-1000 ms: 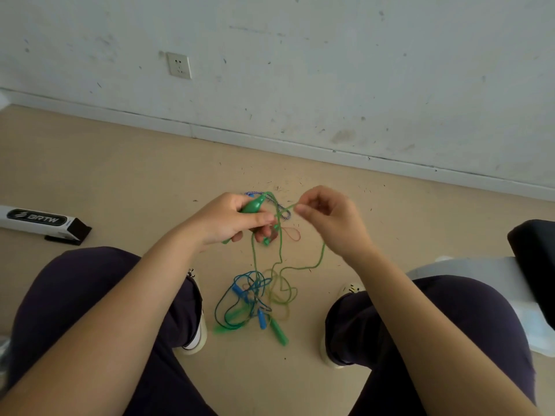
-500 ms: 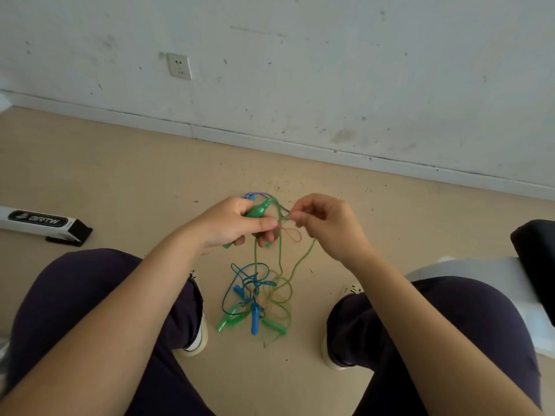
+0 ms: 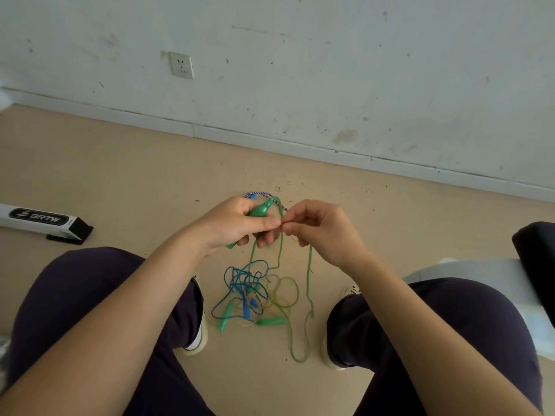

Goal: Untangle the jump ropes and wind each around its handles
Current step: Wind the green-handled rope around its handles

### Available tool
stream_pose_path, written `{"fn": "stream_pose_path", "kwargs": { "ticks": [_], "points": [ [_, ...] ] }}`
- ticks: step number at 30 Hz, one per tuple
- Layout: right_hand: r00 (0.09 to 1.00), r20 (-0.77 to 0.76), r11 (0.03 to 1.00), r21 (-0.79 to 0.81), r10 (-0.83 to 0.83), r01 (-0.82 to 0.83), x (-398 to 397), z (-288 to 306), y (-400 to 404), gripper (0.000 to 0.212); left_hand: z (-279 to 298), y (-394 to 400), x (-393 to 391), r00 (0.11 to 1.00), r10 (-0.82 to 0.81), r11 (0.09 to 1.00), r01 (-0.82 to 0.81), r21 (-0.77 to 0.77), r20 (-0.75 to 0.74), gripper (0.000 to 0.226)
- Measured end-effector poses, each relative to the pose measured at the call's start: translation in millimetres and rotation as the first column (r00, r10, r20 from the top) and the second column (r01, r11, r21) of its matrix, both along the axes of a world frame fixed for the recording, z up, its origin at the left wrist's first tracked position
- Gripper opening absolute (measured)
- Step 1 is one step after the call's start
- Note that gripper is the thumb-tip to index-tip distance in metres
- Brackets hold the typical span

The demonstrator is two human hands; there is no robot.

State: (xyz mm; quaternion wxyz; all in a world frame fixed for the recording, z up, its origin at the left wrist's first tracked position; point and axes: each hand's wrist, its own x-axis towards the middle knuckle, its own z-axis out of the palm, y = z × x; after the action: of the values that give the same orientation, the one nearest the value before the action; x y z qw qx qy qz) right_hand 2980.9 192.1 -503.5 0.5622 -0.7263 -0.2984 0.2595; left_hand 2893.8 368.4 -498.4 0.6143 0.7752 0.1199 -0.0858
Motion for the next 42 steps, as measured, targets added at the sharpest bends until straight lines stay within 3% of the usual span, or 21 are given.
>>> {"fn": "stream_pose_path", "kwargs": {
  "ticks": [7,12,16,25,28,33,42],
  "points": [
    [0.948,0.005,0.941,0.121,-0.319,0.317,19,11,-12,0.010,-4,24,-4,0.989,0.064,0.983,-0.040,0.178,-0.132,0.014],
    [0.995,-0.032,0.994,0.051,-0.093,0.095,13,11,-13,0.016,-3,15,-3,0.996,0.088,0.994,-0.086,0.074,-0.025,0.016],
    [0.998,0.036,0.998,-0.040,0.047,-0.046,-1,1,-2,0.015,0,-1,-2,0.999,0.031,0.999,-0.031,0.016,0.009,0.016],
    [0.963,0.019,0.957,0.119,-0.269,0.265,13,8,-8,0.009,0,14,-5,0.992,0.071,0.992,-0.059,0.112,-0.106,0.013],
    [0.987,-0.001,0.982,0.095,-0.161,0.160,13,9,-10,0.015,3,11,-5,0.992,0.116,0.992,-0.113,0.057,-0.042,0.013],
    [0.997,0.039,0.998,-0.001,0.063,-0.063,-2,3,-1,0.014,4,-3,-5,1.000,0.028,1.000,-0.027,0.008,-0.005,0.012],
    [0.968,0.068,0.970,0.061,-0.241,0.237,10,6,-7,0.016,-7,6,0,0.996,-0.031,0.977,0.048,0.208,-0.083,0.012]
  ]
}}
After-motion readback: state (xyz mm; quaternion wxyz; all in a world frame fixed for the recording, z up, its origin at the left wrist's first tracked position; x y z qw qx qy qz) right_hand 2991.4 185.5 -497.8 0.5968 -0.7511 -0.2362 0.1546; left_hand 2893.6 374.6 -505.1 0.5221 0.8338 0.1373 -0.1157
